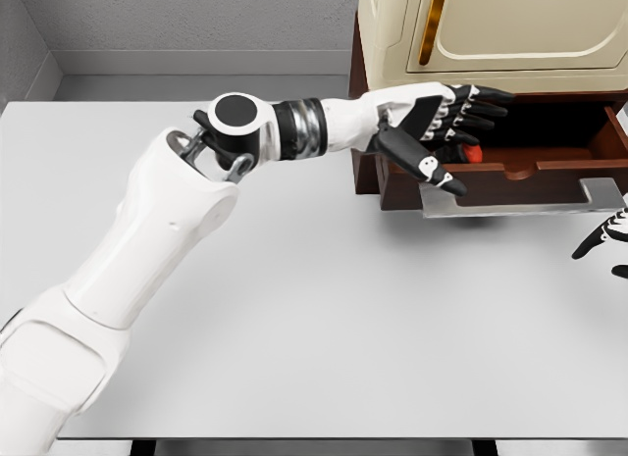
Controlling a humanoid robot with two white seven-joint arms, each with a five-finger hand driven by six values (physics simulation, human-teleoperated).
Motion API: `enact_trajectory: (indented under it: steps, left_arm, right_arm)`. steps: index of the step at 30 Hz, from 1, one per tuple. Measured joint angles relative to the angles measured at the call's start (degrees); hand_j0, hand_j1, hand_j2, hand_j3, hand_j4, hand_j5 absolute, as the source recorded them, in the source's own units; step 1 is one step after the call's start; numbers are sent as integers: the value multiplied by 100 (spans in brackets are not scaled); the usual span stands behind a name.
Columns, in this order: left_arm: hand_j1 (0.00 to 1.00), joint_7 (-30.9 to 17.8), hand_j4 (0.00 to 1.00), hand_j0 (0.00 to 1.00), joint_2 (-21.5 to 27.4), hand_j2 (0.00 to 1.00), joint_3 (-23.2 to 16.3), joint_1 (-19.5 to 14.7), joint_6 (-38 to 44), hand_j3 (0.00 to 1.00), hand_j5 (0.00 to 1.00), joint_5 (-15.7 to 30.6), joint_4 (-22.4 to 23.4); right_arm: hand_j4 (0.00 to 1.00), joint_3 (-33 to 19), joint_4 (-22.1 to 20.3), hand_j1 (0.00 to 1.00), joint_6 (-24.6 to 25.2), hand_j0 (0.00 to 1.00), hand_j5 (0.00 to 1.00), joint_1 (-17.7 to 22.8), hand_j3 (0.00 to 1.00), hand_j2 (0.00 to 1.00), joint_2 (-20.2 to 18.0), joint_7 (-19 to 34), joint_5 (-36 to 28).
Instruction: Put the switch into the drawer with left arm, and close the drawer with right arm
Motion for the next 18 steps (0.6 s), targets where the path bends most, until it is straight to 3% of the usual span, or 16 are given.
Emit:
enact_trajectory:
  steps: [5, 7, 9, 14, 16, 18]
  left_arm:
    - [100, 1, 100, 100, -192, 100, -78, -237, -32, 100, 100, -41, 567]
    - [100, 1, 100, 100, -213, 100, -91, -194, -39, 100, 100, -57, 483]
    - [100, 1, 100, 100, -216, 100, -114, -88, -41, 100, 100, -55, -17]
    - [100, 0, 100, 100, 226, 100, -132, 237, -262, 100, 100, -6, -1627]
    - [100, -1, 100, 100, 598, 100, -122, 430, -904, 100, 100, 14, -1940]
    - [100, 0, 100, 100, 1173, 100, -115, 958, -2059, 100, 100, 35, -2102]
  right_arm:
    - [63, 0, 0, 63, 0, 63, 63, 0, 63, 63, 0, 0, 2]
    - [61, 0, 0, 61, 0, 61, 61, 0, 61, 61, 0, 0, 1]
    - [54, 0, 0, 54, 0, 54, 54, 0, 54, 54, -4, 0, 0]
    - [53, 127, 0, 53, 1, 53, 53, -96, 53, 53, -14, 0, -2]
    - [53, 152, 0, 53, 1, 53, 53, -132, 53, 53, -17, 0, 0]
    - [53, 187, 0, 53, 0, 53, 53, -211, 53, 53, -79, 0, 3]
